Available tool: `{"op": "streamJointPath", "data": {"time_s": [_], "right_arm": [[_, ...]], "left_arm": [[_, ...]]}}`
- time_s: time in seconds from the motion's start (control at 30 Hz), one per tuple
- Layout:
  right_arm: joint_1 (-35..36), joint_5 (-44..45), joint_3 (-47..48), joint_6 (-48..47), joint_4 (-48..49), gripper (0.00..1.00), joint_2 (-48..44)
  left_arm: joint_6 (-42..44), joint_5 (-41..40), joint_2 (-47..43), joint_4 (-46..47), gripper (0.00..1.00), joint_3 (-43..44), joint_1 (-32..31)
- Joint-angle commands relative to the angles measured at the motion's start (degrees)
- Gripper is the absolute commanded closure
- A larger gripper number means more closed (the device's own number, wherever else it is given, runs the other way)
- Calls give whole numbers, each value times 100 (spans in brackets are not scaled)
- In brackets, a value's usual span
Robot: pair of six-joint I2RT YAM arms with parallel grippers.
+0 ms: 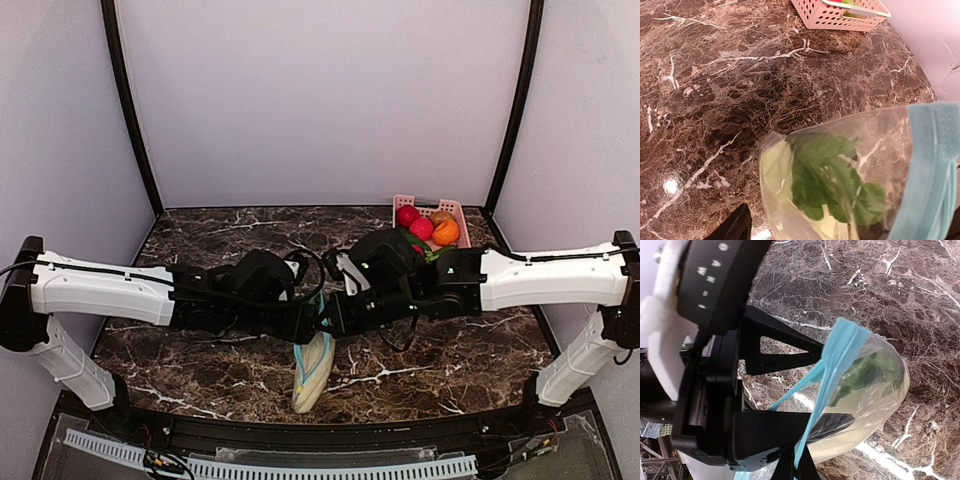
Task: Place the food in the zip-top bag and seal the zipper
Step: Pass from the left arm to the right, then pass from the right arm to the left
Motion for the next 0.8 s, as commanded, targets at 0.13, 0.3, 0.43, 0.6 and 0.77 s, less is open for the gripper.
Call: {"op": "streamJointPath", "data": {"time_s": [0.13,0.3,0.43,0.6,0.77], "right_arm": [[98,87,-2,-23,351,100,-363],[109,53,-21,-5,399,100,-402],[122,35,-50,4,442,100,-420],[134,-62,-167,67,621,100,-485],[130,-98,-294,126,856,100,-570]], "left_arm": [[-84,-197,347,-433,36,99,-10],[-112,-149,539,-353,37,73,-13],[-126,-139,733,-329,38,134,-9],[-129,-12,947,-116,39,138,-13],[-135,246,1191,108,39,160,-9]]}}
